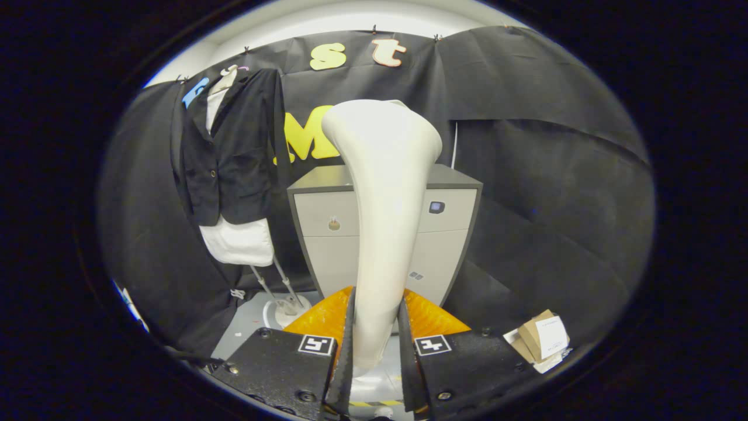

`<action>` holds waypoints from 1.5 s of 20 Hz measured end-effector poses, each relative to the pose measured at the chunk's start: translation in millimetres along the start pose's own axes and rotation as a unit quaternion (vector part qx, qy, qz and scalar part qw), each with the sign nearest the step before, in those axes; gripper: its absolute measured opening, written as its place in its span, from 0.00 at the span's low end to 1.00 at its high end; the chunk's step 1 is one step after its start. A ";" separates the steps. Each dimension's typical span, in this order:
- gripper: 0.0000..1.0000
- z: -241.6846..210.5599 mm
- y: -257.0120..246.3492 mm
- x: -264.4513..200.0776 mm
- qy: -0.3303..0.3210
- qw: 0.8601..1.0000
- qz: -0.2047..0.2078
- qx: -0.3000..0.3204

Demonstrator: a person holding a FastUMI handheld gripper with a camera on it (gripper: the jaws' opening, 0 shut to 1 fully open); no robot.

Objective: Iron the clothes twice with a garment steamer, once on the left side and once on the right side.

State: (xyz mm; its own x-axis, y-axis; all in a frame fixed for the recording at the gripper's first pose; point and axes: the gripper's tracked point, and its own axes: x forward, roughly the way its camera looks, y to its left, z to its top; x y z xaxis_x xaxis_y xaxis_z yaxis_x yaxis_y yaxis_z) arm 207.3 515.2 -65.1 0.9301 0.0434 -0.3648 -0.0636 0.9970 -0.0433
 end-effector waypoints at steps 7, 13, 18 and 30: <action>0.37 -15.0 -20.3 1.9 0.009 1.000 -0.015 -0.021; 0.37 -6.7 -18.1 5.6 0.011 1.000 -0.010 -0.011; 0.37 2.1 -23.9 6.1 0.007 1.000 -0.012 -0.002; 0.37 4.0 -25.5 3.5 0.010 1.000 -0.014 0.008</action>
State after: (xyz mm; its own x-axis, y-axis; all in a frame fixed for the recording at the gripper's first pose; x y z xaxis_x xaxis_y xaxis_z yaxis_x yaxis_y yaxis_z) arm 213.6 490.2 -61.5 0.9240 0.0147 -0.3822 -0.0321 0.9987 -0.0392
